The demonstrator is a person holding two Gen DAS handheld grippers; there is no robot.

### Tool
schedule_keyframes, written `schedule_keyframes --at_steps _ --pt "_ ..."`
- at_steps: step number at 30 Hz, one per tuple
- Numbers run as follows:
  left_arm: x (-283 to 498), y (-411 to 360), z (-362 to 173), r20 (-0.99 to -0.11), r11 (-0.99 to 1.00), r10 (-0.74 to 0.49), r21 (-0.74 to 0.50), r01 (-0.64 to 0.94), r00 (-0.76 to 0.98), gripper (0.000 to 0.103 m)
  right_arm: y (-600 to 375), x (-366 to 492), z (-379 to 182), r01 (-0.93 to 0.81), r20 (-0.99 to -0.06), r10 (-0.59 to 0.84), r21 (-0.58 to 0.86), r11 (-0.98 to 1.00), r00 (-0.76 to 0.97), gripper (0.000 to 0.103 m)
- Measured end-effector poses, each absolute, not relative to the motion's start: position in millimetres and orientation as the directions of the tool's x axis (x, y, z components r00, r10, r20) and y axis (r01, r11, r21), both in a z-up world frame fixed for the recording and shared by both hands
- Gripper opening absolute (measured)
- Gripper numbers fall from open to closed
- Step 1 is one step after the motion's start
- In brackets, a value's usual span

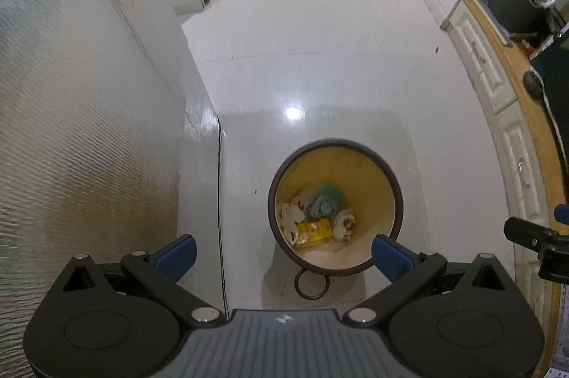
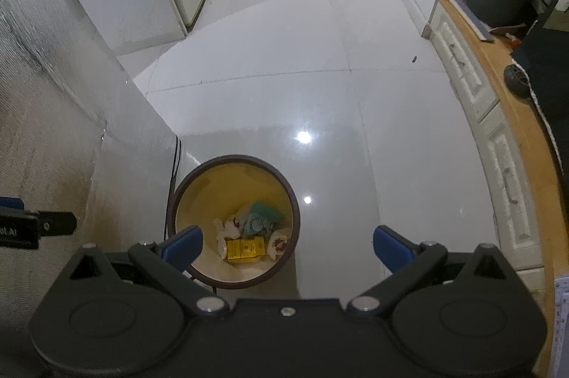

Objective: Collect trash
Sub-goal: 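Move both open tools from the bin back toward the table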

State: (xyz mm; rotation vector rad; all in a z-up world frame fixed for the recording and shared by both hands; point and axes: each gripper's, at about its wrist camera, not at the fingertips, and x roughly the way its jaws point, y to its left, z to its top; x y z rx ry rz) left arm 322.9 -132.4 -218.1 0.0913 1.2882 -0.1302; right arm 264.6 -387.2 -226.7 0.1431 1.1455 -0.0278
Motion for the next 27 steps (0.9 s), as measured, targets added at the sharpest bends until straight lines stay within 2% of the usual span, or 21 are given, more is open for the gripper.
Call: schedule_keyframes --at_steps 13,27 --pt "301 -132 -121 -0.889 0.974 -0.142 -0.048 0.221 0.435 0.103 -399 233 -145 0.065 -0.815 0.058 0.116 0.991 0.576 0.103" --pt "252 -96 7 -0.728 0.973 -0.150 0.012 0.230 0.669 0.103 -365 215 -44 -0.066 -0.645 0.123 0.113 0.991 0.755 0.103"
